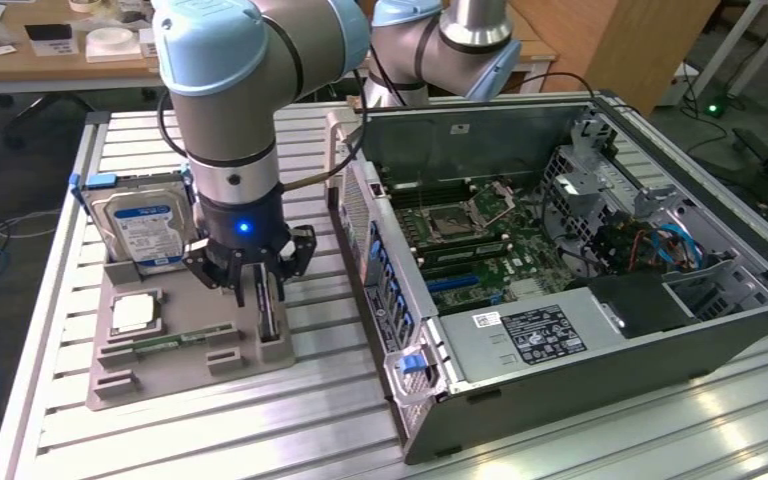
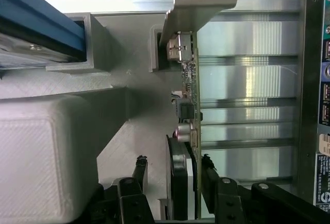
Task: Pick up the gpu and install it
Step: 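Pick up the gpu and move the gpu toward the slot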
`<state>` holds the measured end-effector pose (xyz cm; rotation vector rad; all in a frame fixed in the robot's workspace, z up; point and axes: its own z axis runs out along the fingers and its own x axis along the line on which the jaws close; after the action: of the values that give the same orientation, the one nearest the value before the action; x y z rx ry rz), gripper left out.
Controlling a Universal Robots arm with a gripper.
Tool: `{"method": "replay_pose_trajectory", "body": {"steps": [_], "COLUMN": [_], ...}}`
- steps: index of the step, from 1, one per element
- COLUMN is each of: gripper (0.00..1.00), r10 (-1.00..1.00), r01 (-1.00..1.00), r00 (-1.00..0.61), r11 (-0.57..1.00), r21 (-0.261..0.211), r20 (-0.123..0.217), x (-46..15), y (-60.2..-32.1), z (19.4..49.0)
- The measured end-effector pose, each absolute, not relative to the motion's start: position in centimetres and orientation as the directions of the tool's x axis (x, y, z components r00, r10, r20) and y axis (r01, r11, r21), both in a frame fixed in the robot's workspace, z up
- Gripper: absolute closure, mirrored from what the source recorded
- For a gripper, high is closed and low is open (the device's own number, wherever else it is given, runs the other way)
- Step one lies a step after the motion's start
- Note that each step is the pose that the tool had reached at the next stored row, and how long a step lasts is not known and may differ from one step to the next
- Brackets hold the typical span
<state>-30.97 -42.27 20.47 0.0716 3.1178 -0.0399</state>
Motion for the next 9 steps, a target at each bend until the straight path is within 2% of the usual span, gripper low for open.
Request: {"method": "replay_pose_trajectory", "body": {"steps": [9], "gripper": [0.47], "r10": [0.046], "r01": [0.046], "r00": [-0.999], "r11": [0.999], "r21": [-0.020], "r20": [-0.023], "x": [-30.98], "y": [-42.27], "z": [20.48]}}
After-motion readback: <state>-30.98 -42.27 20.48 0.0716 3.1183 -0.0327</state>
